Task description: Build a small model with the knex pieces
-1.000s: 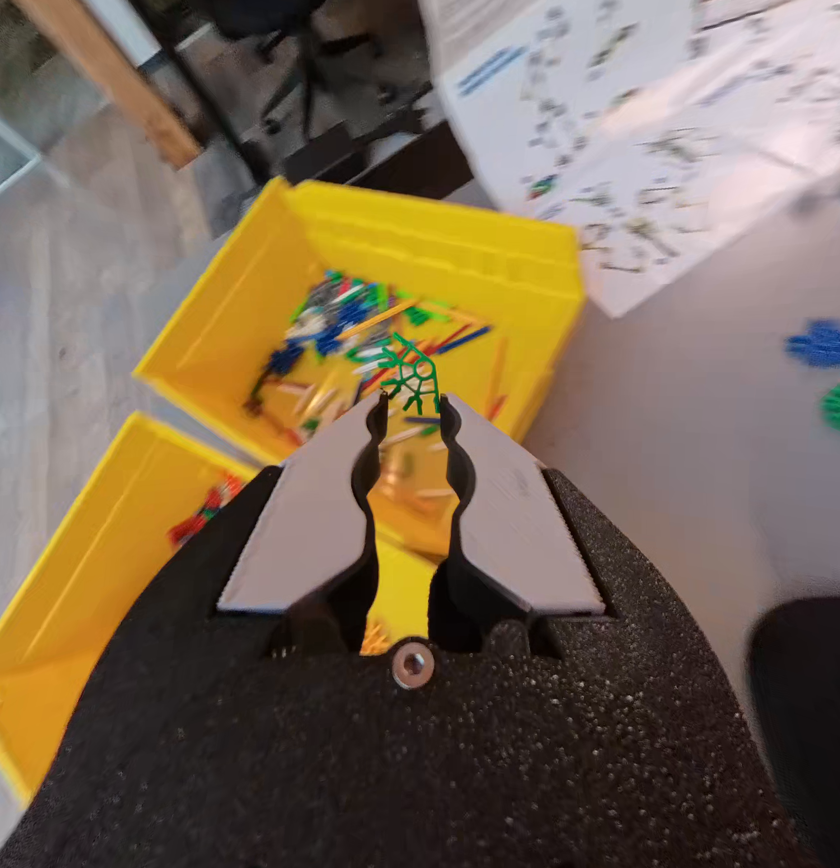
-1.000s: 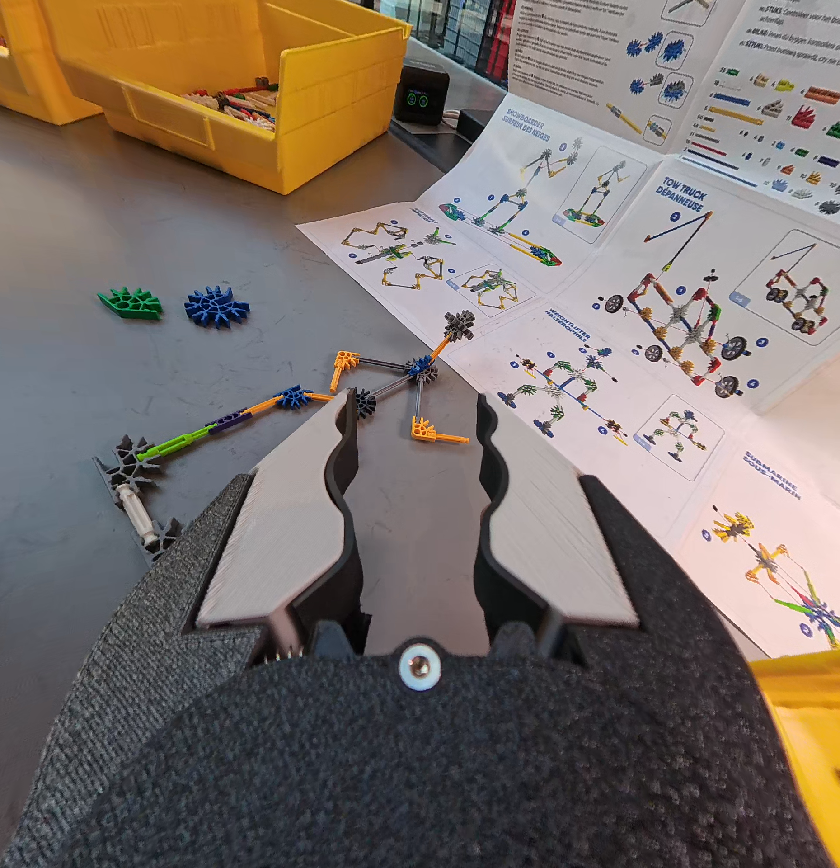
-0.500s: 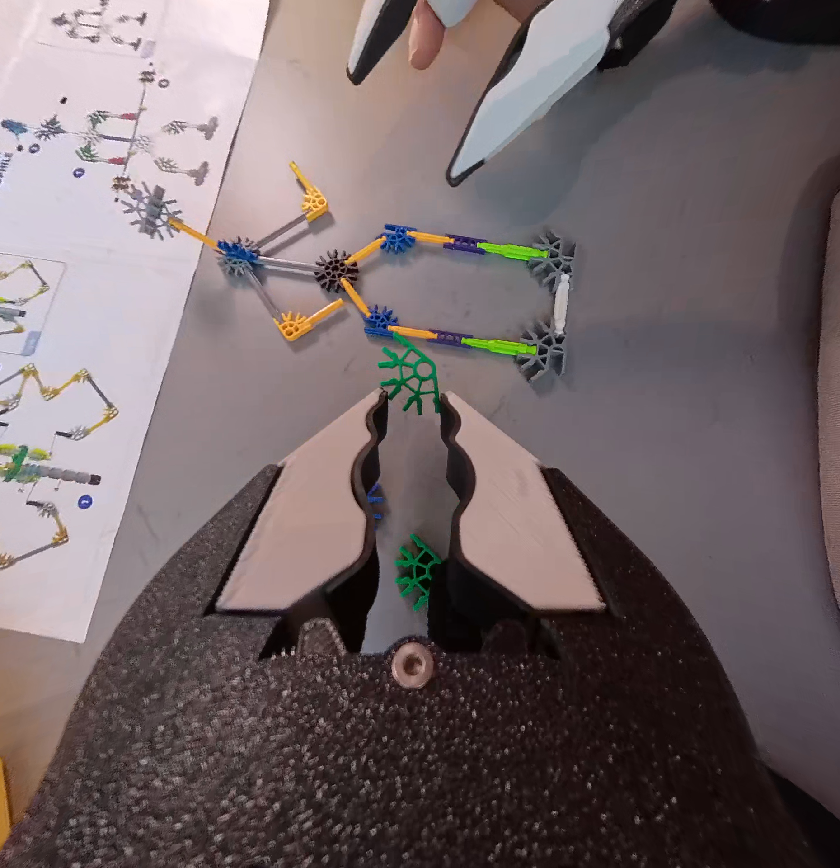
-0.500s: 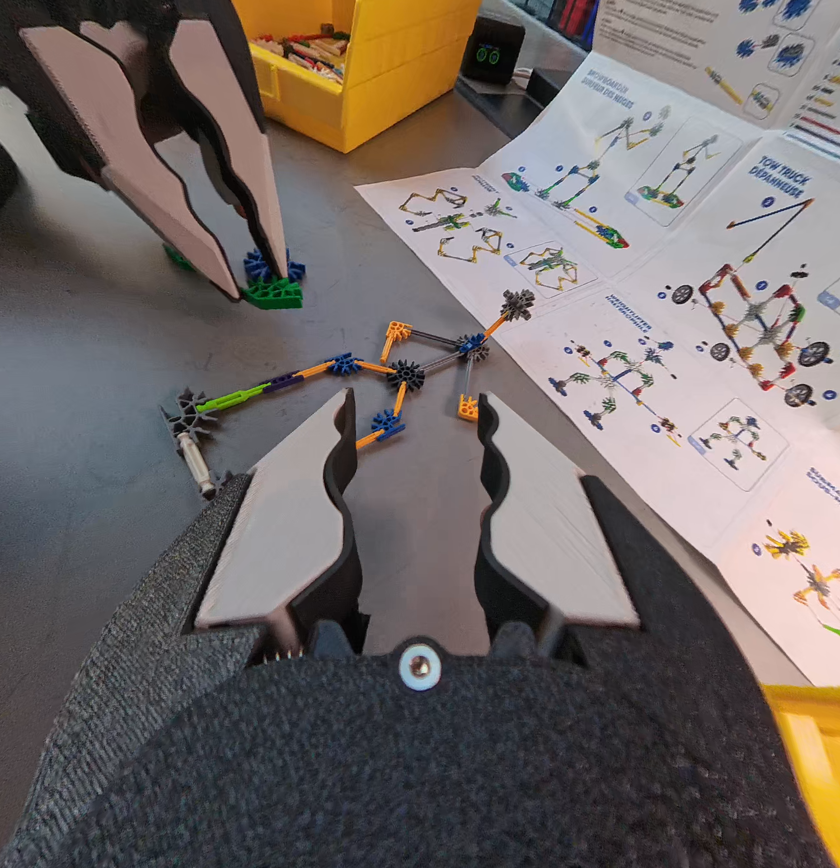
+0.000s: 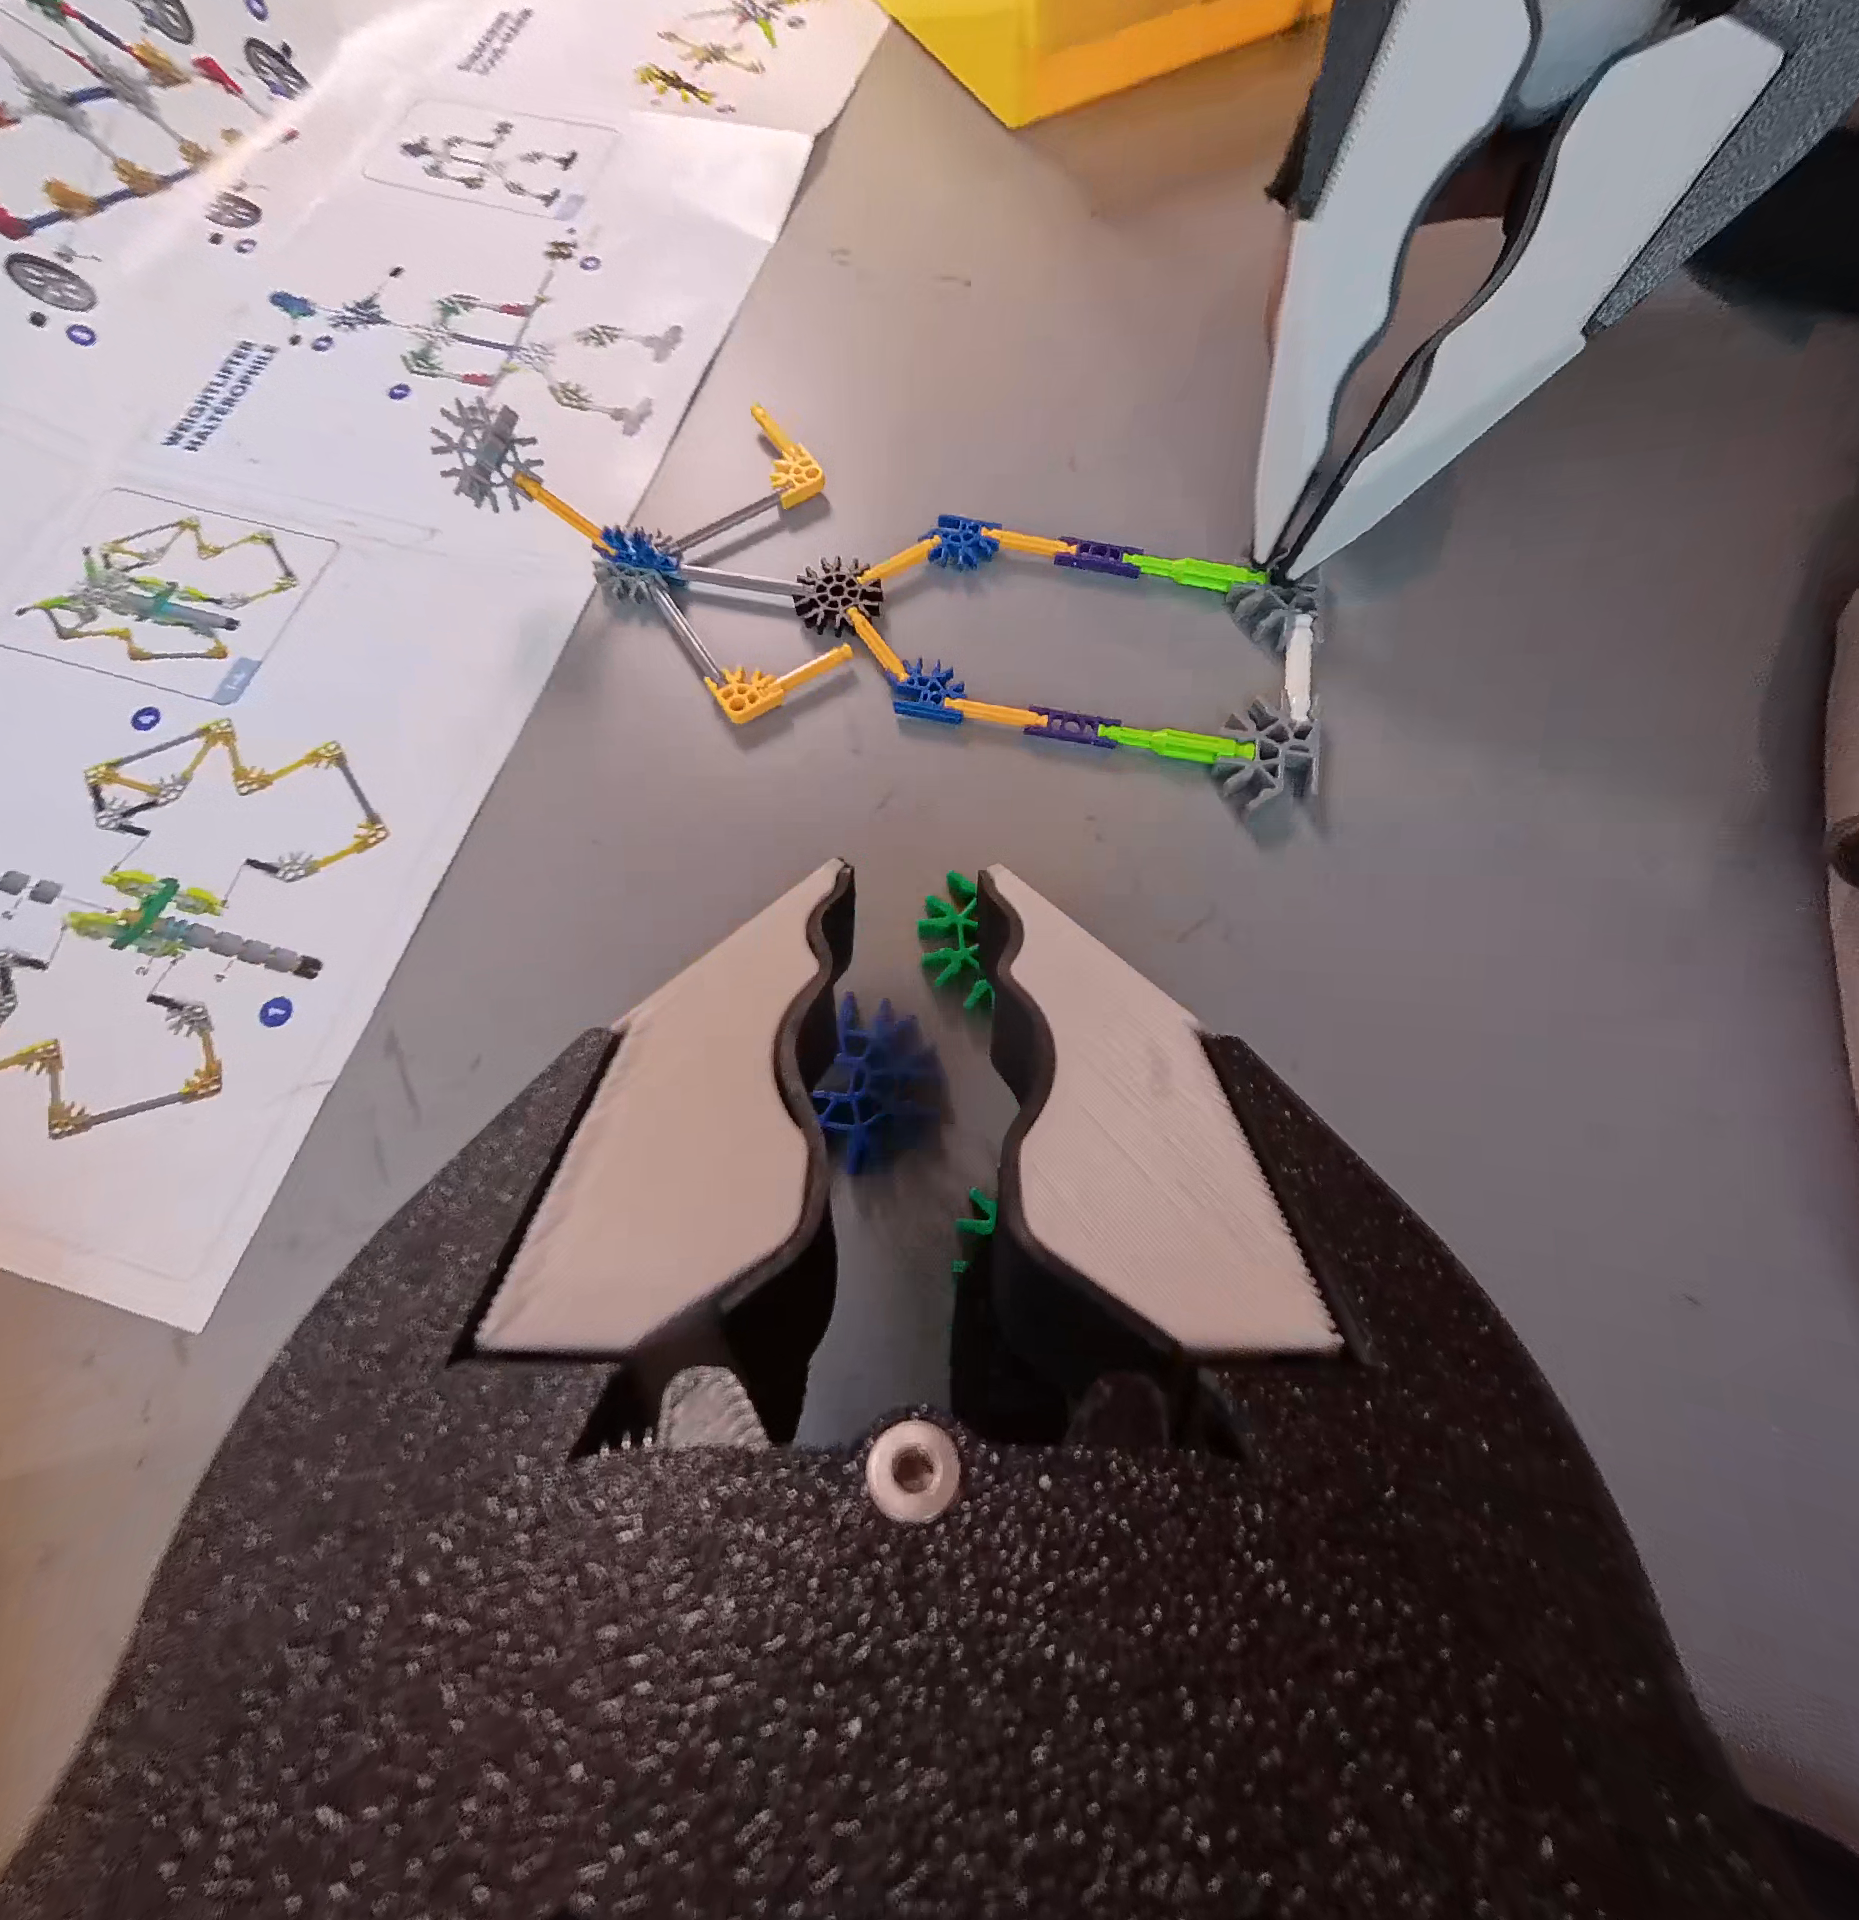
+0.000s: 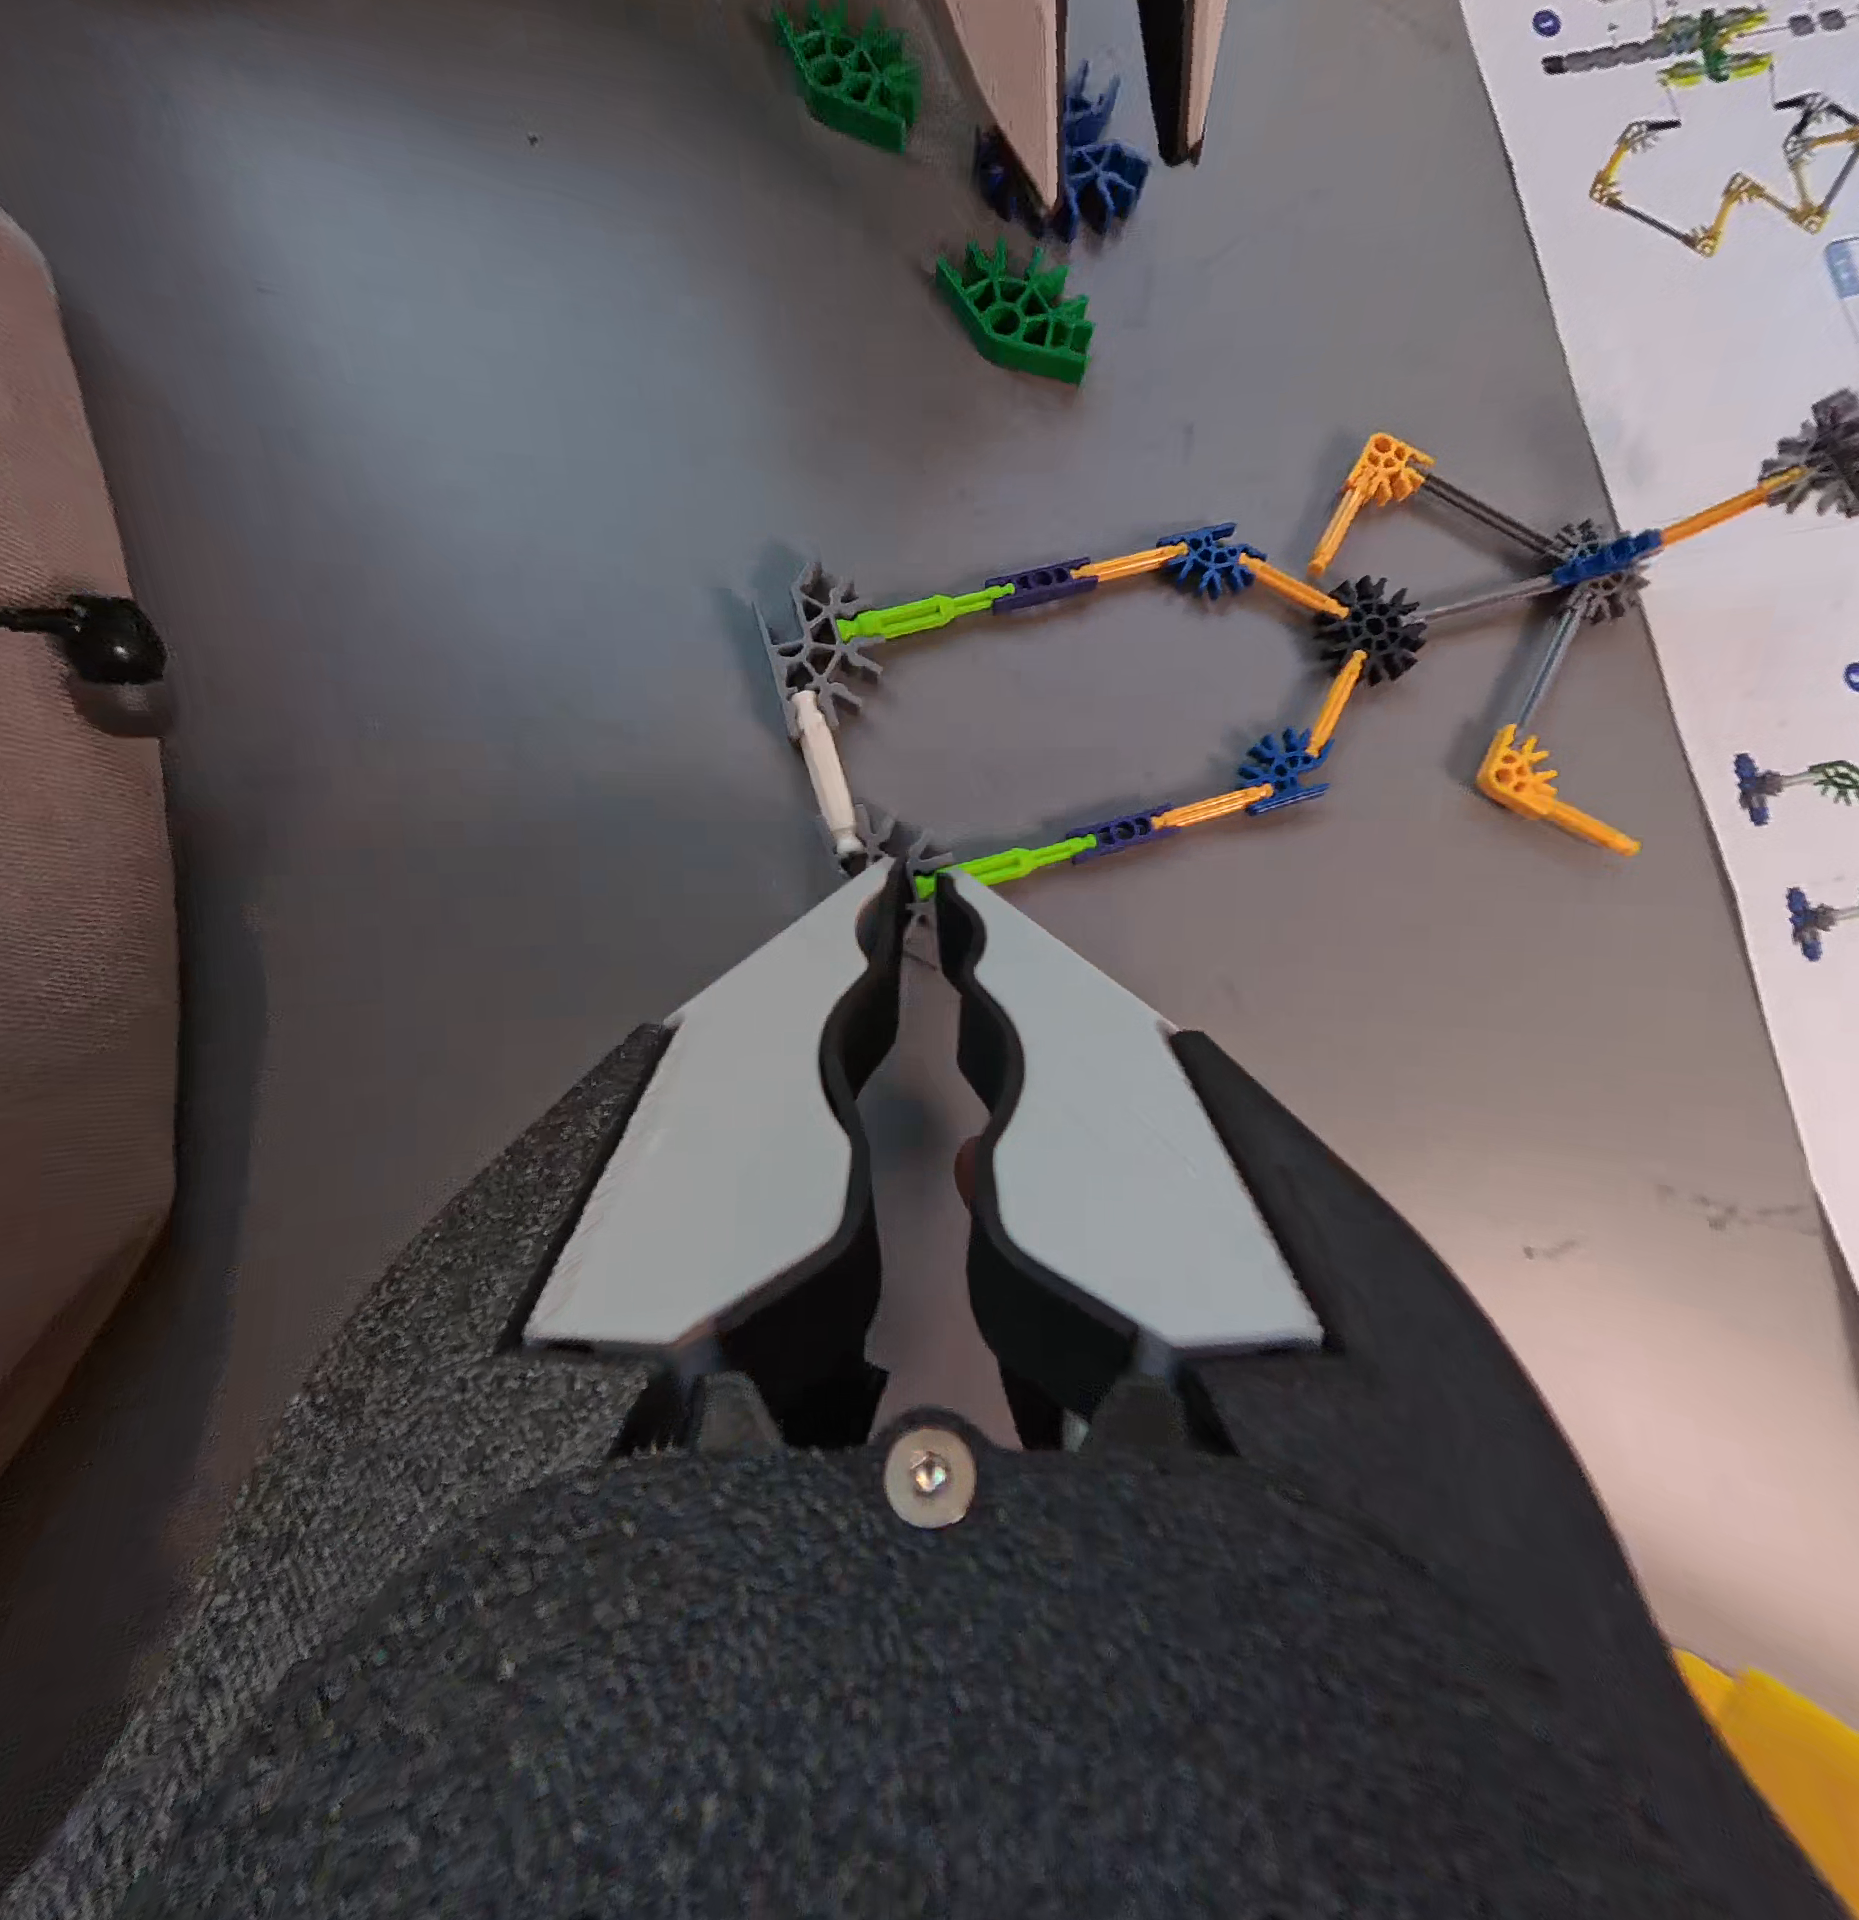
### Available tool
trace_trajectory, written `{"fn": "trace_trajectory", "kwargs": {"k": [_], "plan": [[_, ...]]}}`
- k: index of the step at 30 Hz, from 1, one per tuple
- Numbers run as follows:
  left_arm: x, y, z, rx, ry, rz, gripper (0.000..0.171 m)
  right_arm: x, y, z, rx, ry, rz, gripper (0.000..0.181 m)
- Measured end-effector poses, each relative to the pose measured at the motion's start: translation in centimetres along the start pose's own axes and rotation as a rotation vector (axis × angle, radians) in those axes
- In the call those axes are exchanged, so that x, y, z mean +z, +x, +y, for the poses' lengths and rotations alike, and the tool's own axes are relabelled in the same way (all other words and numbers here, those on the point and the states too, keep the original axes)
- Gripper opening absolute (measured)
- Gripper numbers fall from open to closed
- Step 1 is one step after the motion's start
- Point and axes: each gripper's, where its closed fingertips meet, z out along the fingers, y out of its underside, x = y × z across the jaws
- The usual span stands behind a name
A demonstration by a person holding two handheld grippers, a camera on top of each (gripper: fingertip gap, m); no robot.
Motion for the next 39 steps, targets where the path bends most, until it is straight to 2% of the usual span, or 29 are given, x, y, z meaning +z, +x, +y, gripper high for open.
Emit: {"fn": "trace_trajectory", "kwargs": {"k": [3,10,13,17,20,24,28,34,39], "plan": [[-0.6,-1.3,-0.2,-0.057,0.067,-0.056,0.023,-0.7,1.0,1.0,0.024,-0.014,0.004,0.000],[-2.9,-7.2,-0.3,-0.240,0.190,-0.323,0.024,-2.3,1.8,3.2,0.126,0.010,-0.065,0.000],[-3.9,-9.3,0.3,-0.293,0.216,-0.408,0.024,-2.6,1.8,2.8,0.174,0.086,-0.126,0.019],[-5.2,-10.8,0.5,-0.326,0.248,-0.486,0.026,-3.7,3.2,0.2,0.273,0.299,-0.162,0.028],[-6.1,-11.5,0.3,-0.326,0.275,-0.551,0.026,-4.1,5.2,-1.4,0.321,0.437,-0.100,0.036],[-7.4,-12.6,0.3,-0.333,0.302,-0.636,0.028,-4.8,7.3,-2.3,0.388,0.545,-0.025,0.046],[-7.8,-12.9,0.4,-0.354,0.317,-0.652,0.028,-6.8,10.2,-2.7,0.435,0.667,0.153,0.047],[-7.5,-12.9,0.6,-0.364,0.310,-0.638,0.028,-7.6,13.3,-1.1,0.391,0.599,0.477,0.066],[-7.9,-13.0,0.3,-0.352,0.318,-0.658,0.028,-7.0,14.1,-0.5,0.380,0.522,0.572,0.070]]}}
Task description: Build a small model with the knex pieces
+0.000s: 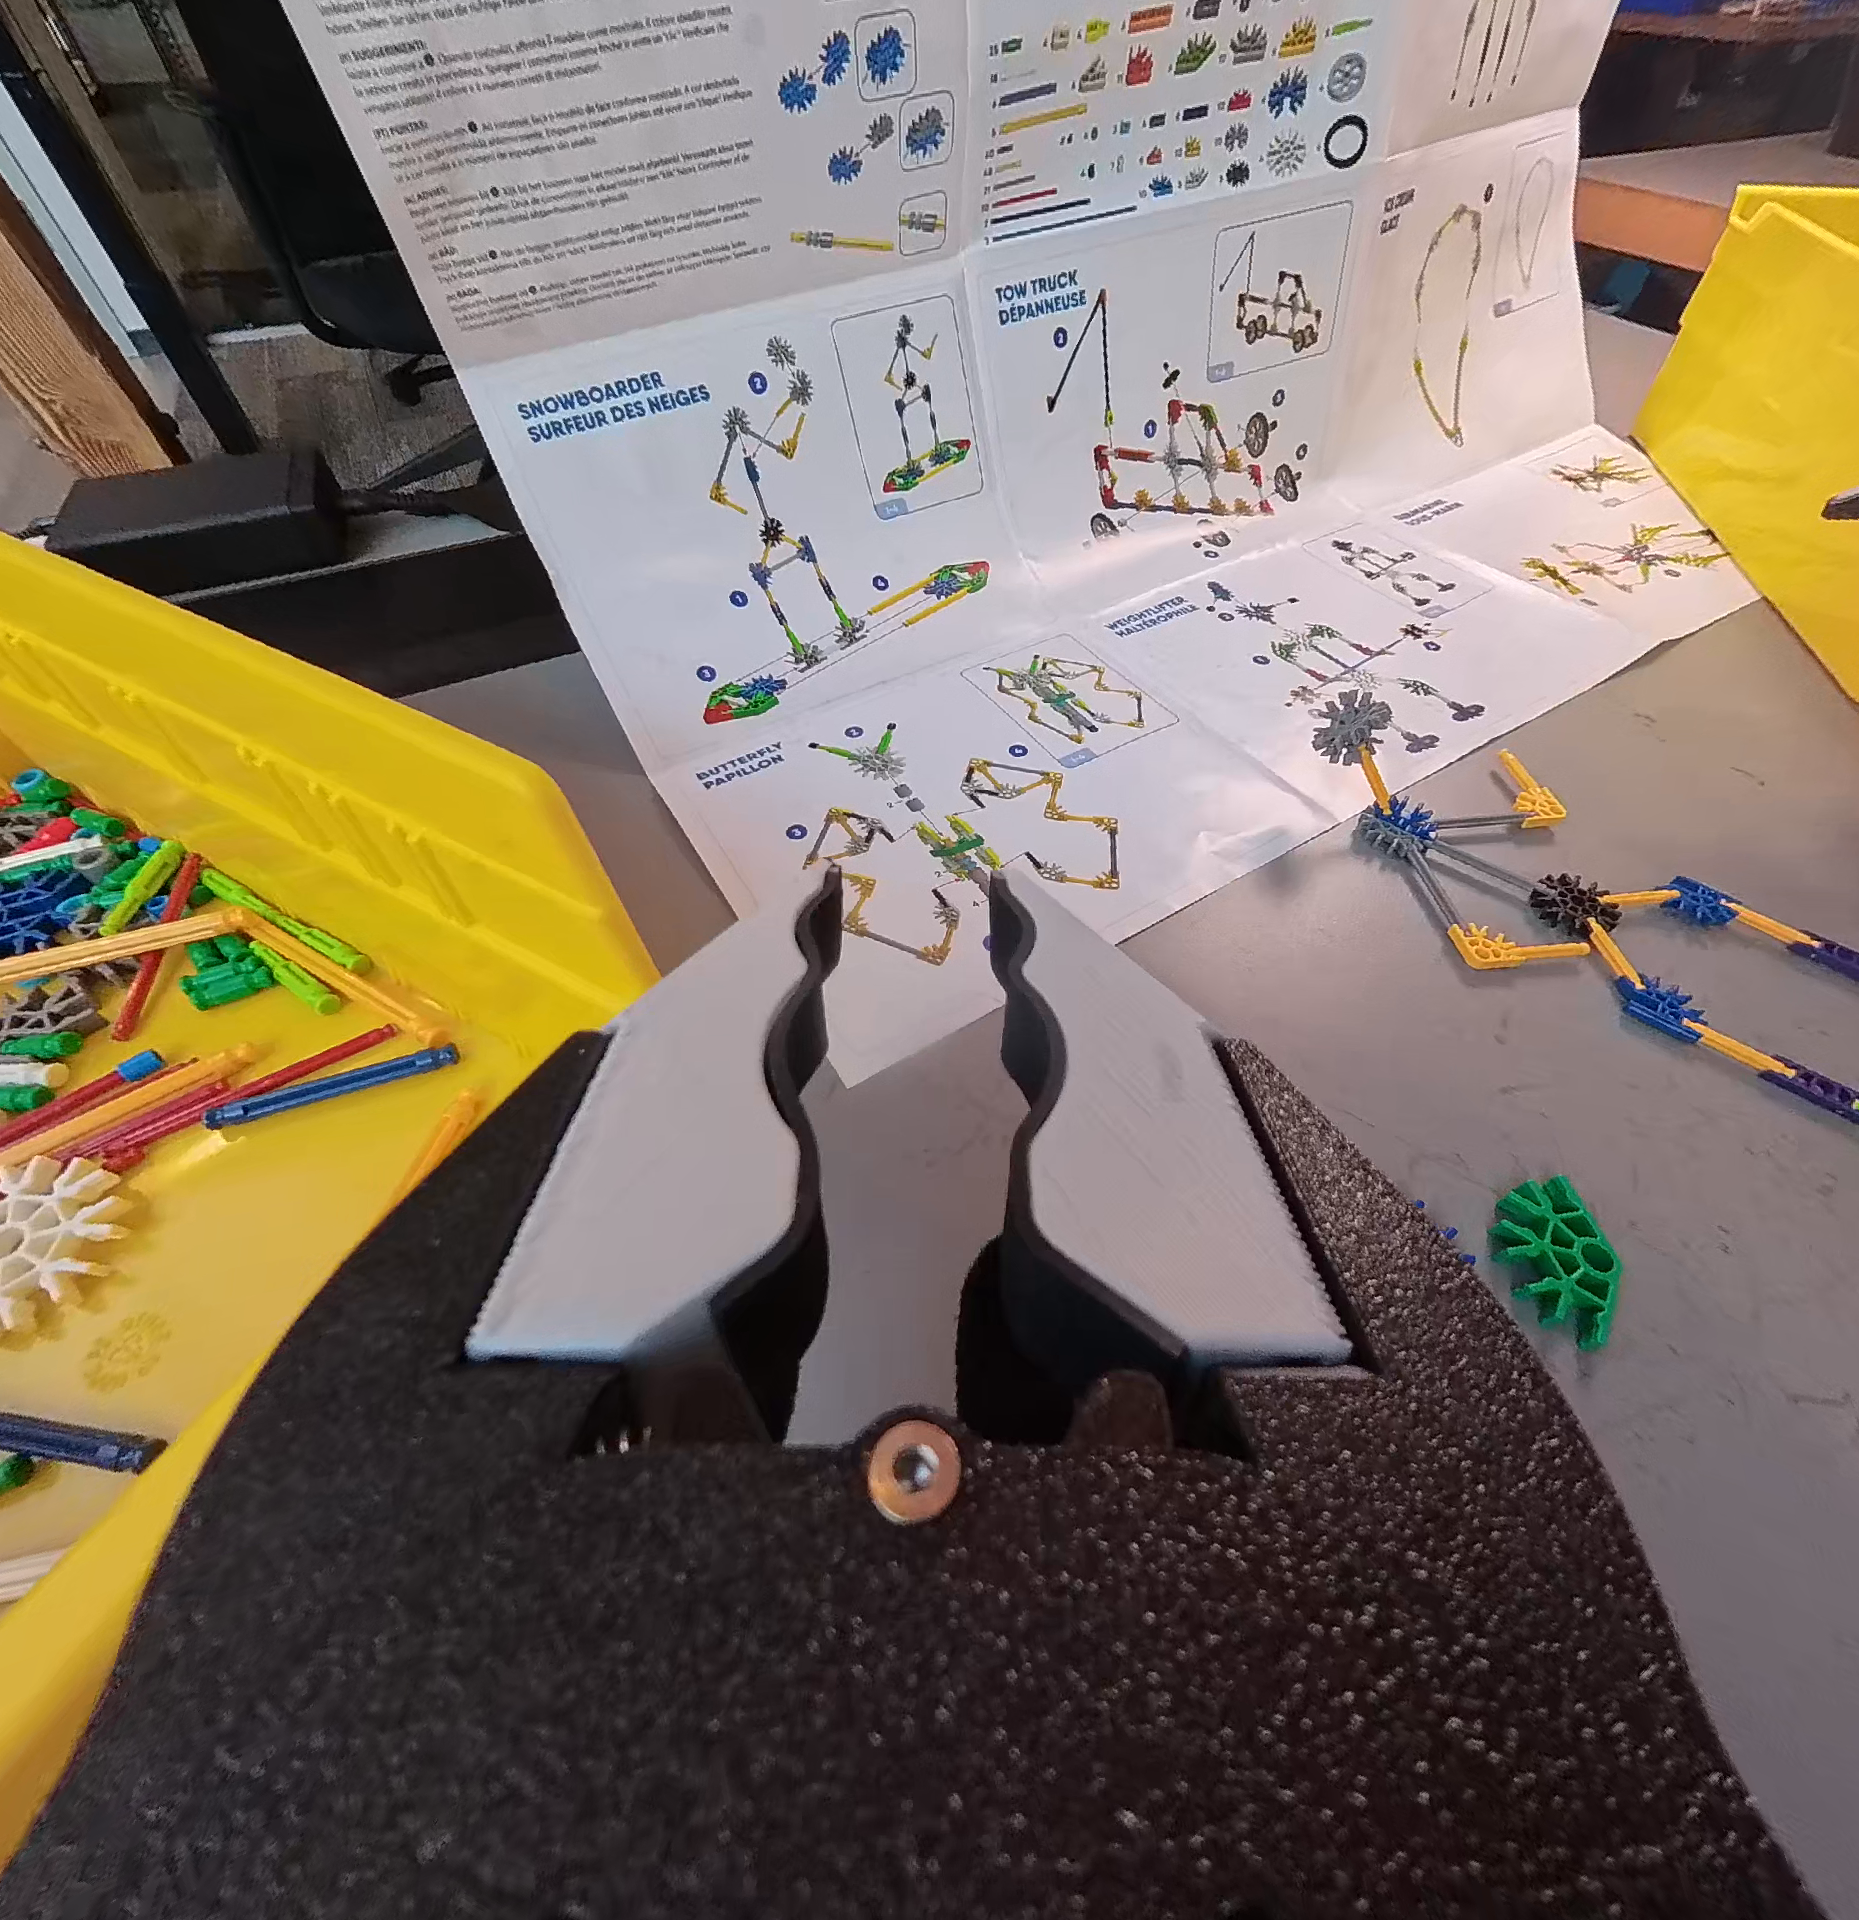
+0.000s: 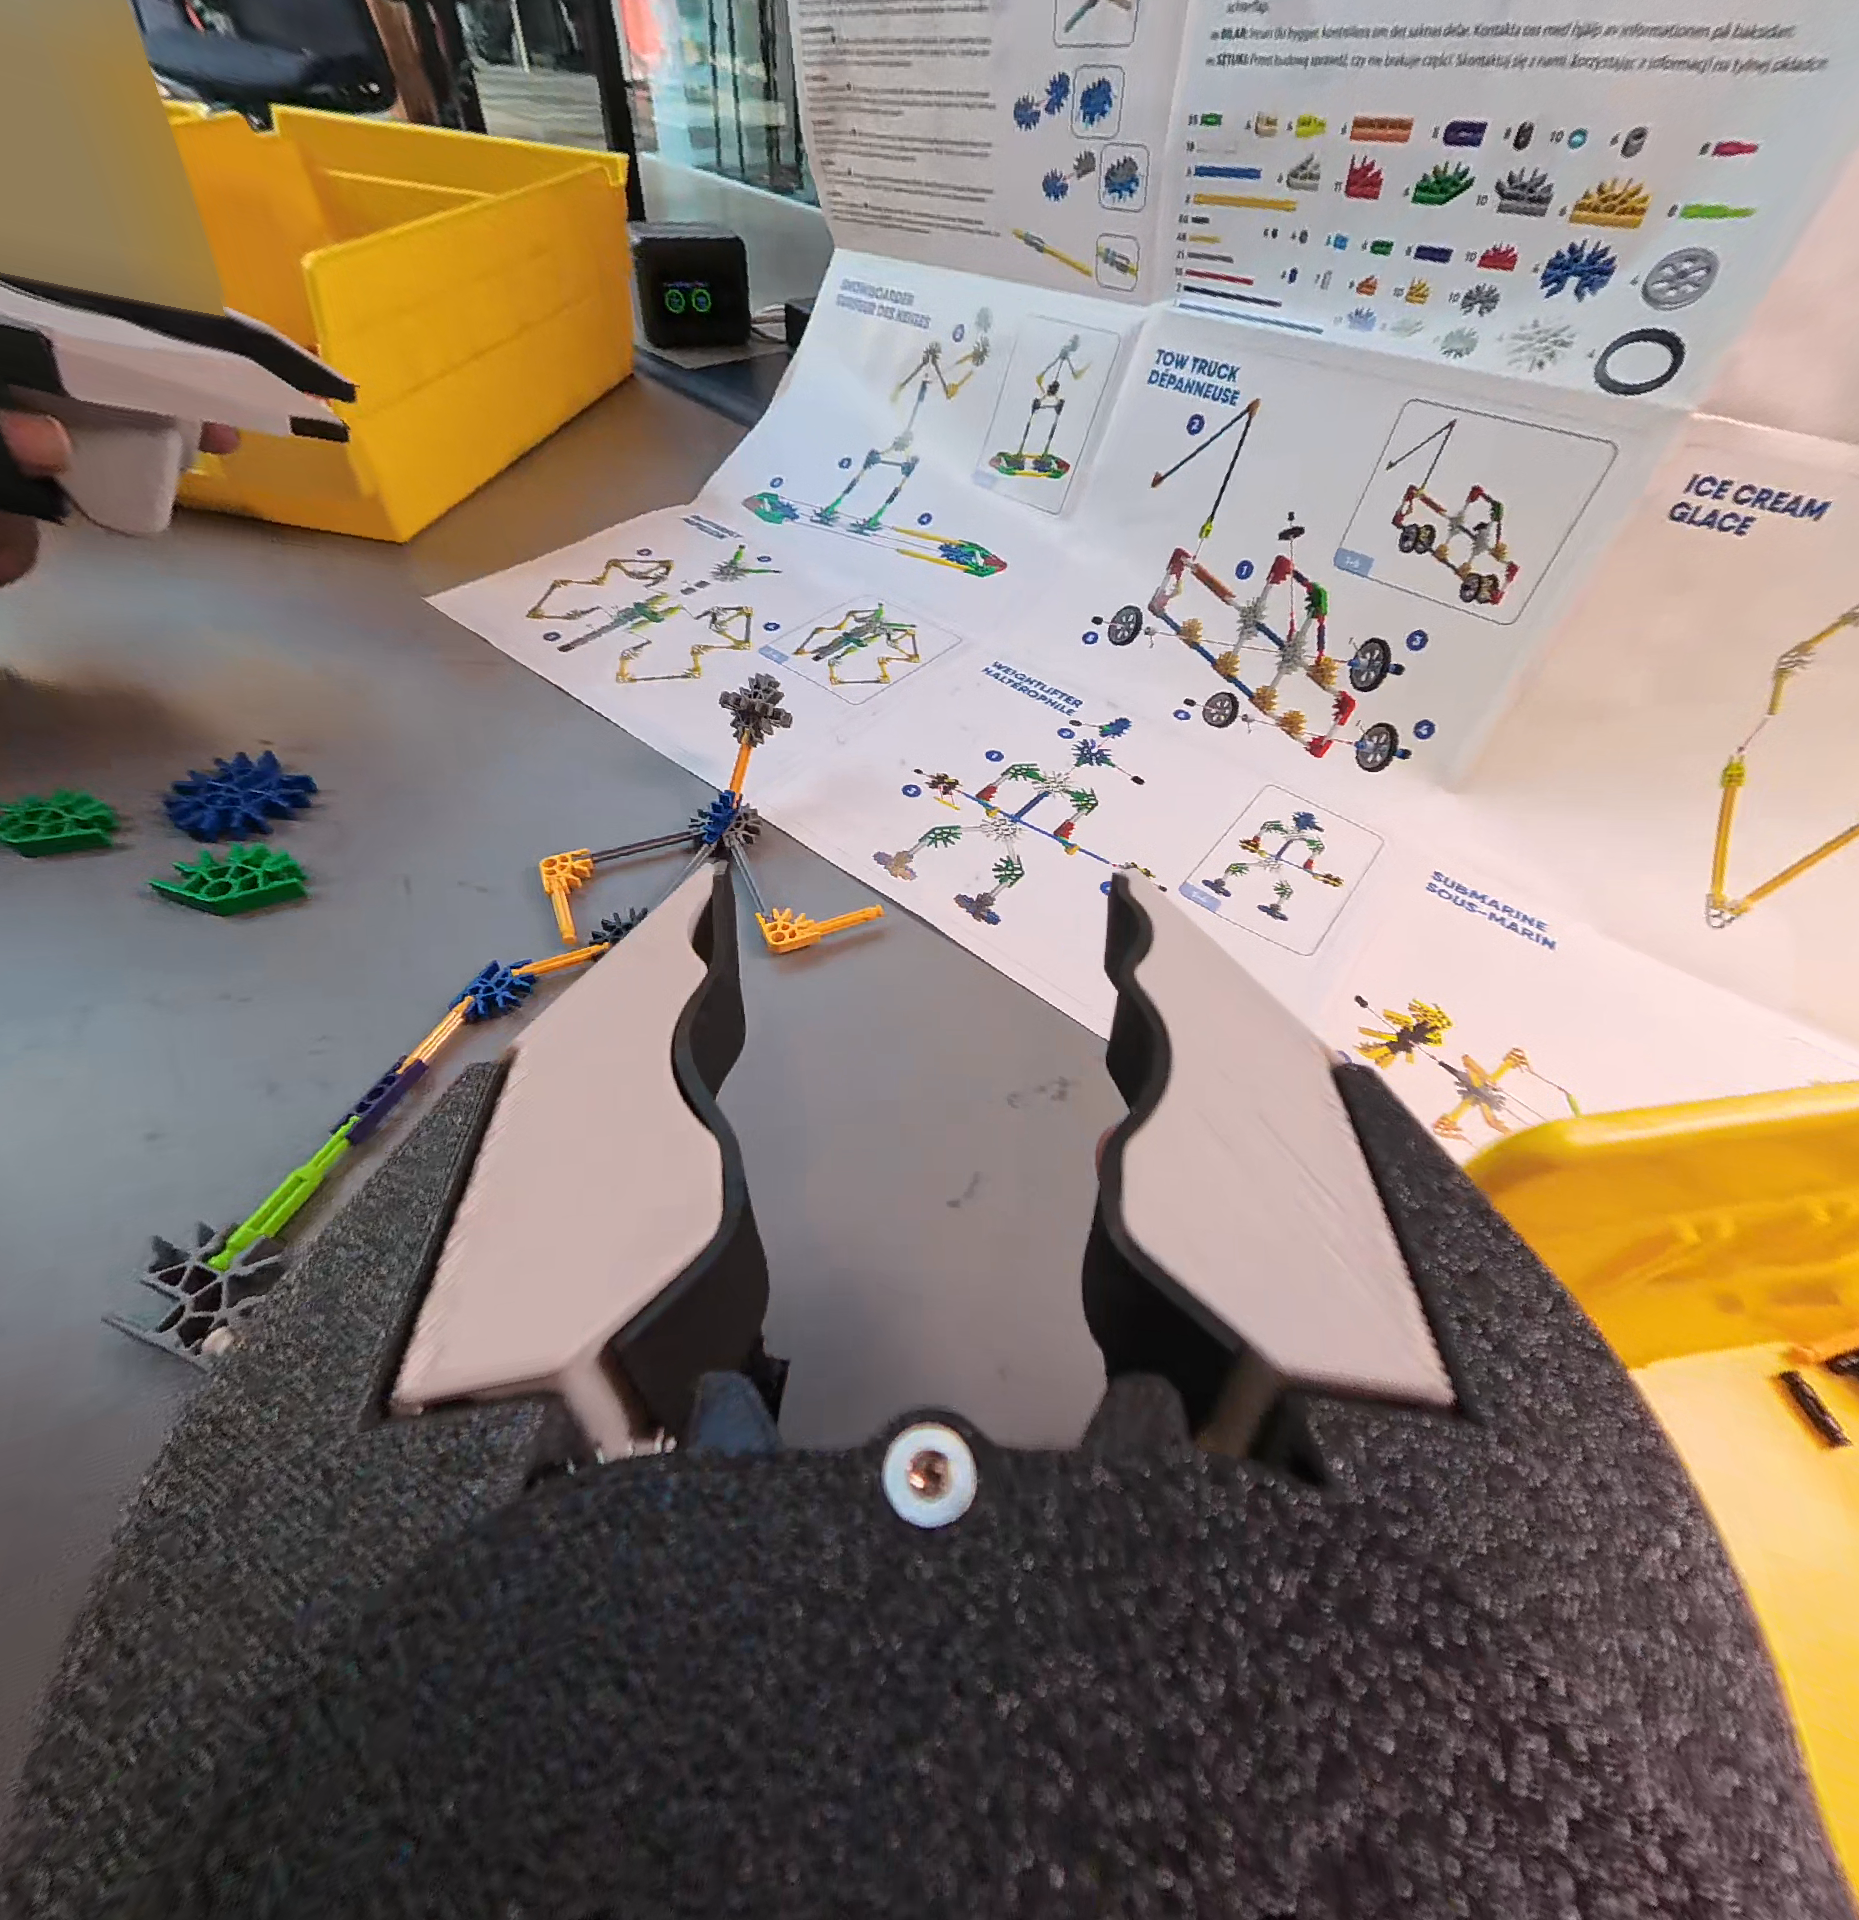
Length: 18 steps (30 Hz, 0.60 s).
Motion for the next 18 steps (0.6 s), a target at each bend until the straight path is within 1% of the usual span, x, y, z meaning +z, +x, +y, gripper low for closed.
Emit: {"fn": "trace_trajectory", "kwargs": {"k": [3,5,6,8,9,11,12,13,15,18], "plan": [[-0.3,-0.5,-0.5,0.015,0.017,-0.027,0.027,0.1,-0.1,0.2,-0.013,-0.013,0.004,0.069],[-1.0,-1.8,-1.5,0.047,0.037,-0.084,0.026,0.2,-0.1,0.2,-0.019,-0.019,0.007,0.067],[-1.7,-3.1,-2.6,0.073,0.056,-0.139,0.025,0.3,-0.1,0.3,-0.019,-0.024,0.013,0.067],[-3.9,-6.5,-5.7,0.126,0.086,-0.260,0.024,0.3,0.0,0.4,-0.022,-0.032,0.019,0.066],[-4.8,-8.5,-6.8,0.156,0.051,-0.309,0.024,0.4,-0.1,0.4,-0.027,-0.033,0.019,0.066],[-5.8,-12.6,-7.6,0.233,-0.104,-0.380,0.024,0.3,-0.3,0.4,-0.040,-0.033,0.016,0.065],[-5.8,-14.6,-7.3,0.255,-0.209,-0.388,0.024,0.3,-0.4,0.4,-0.047,-0.031,0.014,0.065],[-5.4,-16.3,-6.4,0.247,-0.333,-0.361,0.024,0.3,-0.5,0.3,-0.052,-0.030,0.011,0.064],[-4.3,-18.2,-3.2,0.178,-0.589,-0.226,0.025,0.2,-0.8,0.4,-0.063,-0.030,0.007,0.063],[-2.7,-20.5,0.9,0.119,-0.833,-0.125,0.025,0.0,-1.1,0.4,-0.075,-0.032,0.004,0.063]]}}
